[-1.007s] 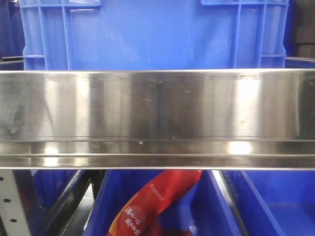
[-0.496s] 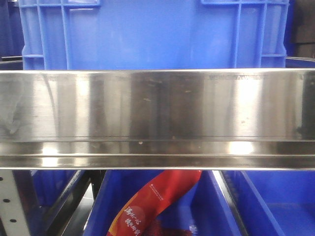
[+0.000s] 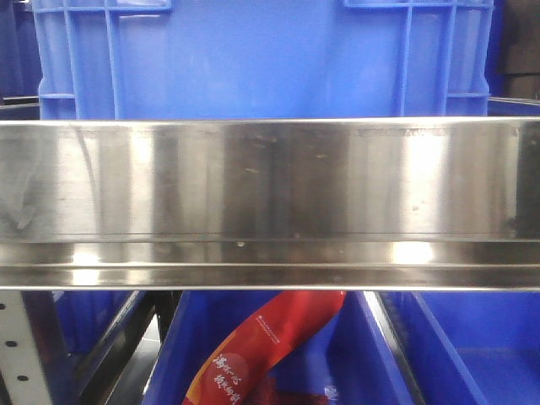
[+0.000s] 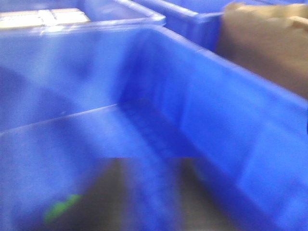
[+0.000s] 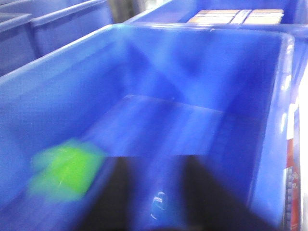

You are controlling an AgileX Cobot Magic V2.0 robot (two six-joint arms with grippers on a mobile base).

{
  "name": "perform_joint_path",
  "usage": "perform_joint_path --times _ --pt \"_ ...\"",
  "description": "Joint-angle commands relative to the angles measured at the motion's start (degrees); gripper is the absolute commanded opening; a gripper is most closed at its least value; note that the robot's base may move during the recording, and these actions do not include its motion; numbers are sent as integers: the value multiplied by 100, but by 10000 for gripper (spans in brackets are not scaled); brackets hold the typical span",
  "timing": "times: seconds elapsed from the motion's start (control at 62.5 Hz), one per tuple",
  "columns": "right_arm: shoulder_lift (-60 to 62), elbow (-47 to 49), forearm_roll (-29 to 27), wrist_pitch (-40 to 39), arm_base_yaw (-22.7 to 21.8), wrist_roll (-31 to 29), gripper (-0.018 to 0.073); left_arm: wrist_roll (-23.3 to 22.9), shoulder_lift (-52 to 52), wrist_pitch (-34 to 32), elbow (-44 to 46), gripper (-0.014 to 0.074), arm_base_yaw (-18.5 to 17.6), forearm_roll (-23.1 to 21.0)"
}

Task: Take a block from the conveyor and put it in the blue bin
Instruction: 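Open both grippers to drop the blocks into the blue bins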

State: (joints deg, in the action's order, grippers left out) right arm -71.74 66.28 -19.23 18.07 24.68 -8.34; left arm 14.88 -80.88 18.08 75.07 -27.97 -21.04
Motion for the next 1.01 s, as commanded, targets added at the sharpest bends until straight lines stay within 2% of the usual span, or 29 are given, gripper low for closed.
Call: perform_joint_path --times 0.0,0.144,0.272,0.368,0.448,0.56,0.688,0.831,0.991 --pt "246 58 57 -62 3 -13 -172 -5 194 68 59 -111 -35 -19" --pt "273 58 57 -382 -33 -13 -162 -5 234 68 59 -111 -22 96" --pt "743 31 57 -244 -176 -13 -162 -5 670 320 28 -111 15 146" --pt "1181 -180 416 -311 -418 -13 -162 -5 1151 189 -217 -111 196 214" --pt "1586 -502 545 -355 -706 -13 -162 -5 1561 -127 -671 -111 508 214" --pt "2246 -1201 545 -355 -1162 -13 -162 -5 2258 -163 -1472 -111 991 58" --pt "3007 -2180 545 -521 -1384 -13 -162 -5 3165 -352 -2594 -111 1335 58" --pt "3878 -3240 545 -699 -1392 -13 -162 -5 4145 -784 -3761 -111 1466 58" --pt "4550 -3691 545 -687 -1392 -13 -162 -5 5070 -884 -4470 -111 1466 58"
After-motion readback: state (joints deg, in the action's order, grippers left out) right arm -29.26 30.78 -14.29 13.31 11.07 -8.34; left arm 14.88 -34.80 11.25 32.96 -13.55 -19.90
